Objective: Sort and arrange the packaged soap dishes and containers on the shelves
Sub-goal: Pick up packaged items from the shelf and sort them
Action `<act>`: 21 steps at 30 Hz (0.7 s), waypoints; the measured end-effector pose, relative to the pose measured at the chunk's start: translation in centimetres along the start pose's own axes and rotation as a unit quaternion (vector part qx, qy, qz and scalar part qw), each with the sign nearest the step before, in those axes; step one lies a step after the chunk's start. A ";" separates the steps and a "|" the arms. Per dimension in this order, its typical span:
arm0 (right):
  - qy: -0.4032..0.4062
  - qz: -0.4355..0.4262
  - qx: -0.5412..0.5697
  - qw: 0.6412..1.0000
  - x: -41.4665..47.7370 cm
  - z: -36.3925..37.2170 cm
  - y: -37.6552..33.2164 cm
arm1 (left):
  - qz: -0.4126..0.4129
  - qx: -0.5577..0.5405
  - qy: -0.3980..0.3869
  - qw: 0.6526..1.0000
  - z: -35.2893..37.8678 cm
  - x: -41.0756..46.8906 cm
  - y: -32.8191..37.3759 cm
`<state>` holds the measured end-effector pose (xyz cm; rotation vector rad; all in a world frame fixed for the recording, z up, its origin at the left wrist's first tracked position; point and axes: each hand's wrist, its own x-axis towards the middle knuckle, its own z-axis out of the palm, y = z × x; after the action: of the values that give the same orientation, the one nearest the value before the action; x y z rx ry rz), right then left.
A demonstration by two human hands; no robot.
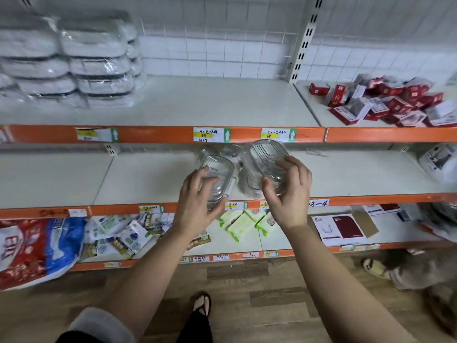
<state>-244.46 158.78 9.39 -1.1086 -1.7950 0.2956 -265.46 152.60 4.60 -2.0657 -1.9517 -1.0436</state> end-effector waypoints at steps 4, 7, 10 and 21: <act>-0.004 -0.012 0.007 1.000 2.1 0.4 -1.4 | 0.017 0.010 0.032 0.999 -3.3 1.5 -0.5; -0.036 -0.003 0.011 0.999 4.0 1.4 -2.6 | 0.021 0.025 0.051 0.998 -5.8 2.8 -1.6; -0.042 -0.018 0.001 0.999 6.0 2.7 -3.8 | 0.014 0.043 0.044 0.998 -8.2 4.6 -3.6; -0.094 -0.001 0.006 0.996 12.3 8.3 -6.5 | -0.028 0.068 0.004 0.997 -11.1 11.9 -11.4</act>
<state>-256.28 167.06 16.69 -1.1003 -1.9561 0.4216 -281.08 158.65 15.29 -1.9432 -2.0266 -0.9016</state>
